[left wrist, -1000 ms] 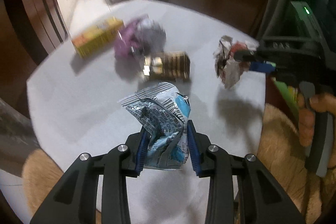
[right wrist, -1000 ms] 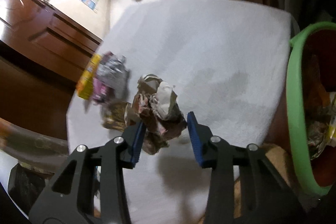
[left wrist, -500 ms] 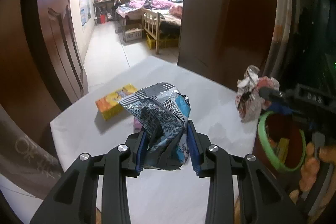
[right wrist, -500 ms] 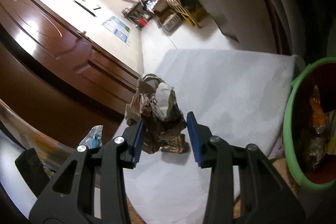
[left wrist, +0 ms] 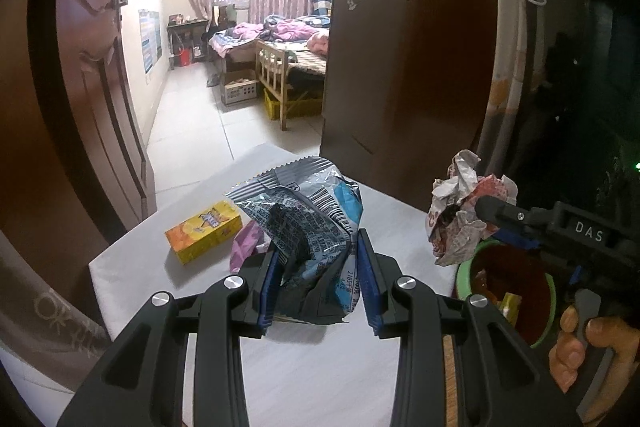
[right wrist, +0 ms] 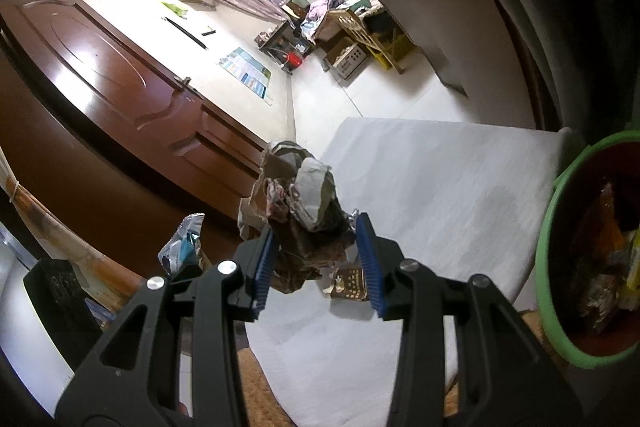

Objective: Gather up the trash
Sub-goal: 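Lift the wrapper and brown paper and carry both over the green bin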

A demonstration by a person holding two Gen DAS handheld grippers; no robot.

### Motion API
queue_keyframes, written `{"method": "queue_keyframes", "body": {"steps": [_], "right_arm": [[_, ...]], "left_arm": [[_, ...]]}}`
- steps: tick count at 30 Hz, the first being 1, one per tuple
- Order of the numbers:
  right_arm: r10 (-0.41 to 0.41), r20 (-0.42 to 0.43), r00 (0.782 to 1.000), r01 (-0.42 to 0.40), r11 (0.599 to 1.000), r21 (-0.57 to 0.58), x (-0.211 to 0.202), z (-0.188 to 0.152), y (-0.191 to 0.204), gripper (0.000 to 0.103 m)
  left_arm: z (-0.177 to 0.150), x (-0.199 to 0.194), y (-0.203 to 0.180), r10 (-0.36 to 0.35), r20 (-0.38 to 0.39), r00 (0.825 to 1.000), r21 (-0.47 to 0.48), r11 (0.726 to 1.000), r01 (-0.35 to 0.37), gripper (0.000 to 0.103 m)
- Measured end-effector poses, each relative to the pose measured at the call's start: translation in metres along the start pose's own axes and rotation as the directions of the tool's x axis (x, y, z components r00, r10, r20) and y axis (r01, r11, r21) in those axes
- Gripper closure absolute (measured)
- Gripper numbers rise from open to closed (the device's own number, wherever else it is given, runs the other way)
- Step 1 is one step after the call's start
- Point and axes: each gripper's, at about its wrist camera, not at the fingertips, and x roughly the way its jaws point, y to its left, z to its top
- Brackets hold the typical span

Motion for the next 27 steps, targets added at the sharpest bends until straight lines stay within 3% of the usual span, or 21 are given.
{"method": "queue_keyframes", "body": {"steps": [13,19,22,27], "right_arm": [[0.050,0.061,0.997,-0.056,0.992,0.111,-0.034,0.010,-0.046,0.065],[0.038,0.118,0.992,-0.053,0.990,0.132,-0.056,0.019,-0.059,0.065],[0.023,0.136,0.990,-0.044,0.987,0.153,-0.064,0.021,-0.071,0.065],[0.020,0.144,0.989,-0.047,0.980,0.192,-0.078,0.026,-0.095,0.065]], "left_arm": [[0.004,0.012,-0.041,-0.054,-0.014,0.998,0.056,0.997,0.055,0.071],[-0.013,0.038,-0.063,-0.101,-0.093,0.991,0.078,0.991,0.108,0.071],[-0.024,0.048,-0.083,-0.144,-0.120,0.982,0.115,0.981,0.158,0.071],[-0.040,0.069,-0.129,-0.264,-0.206,0.942,0.165,0.940,0.299,0.071]]}}
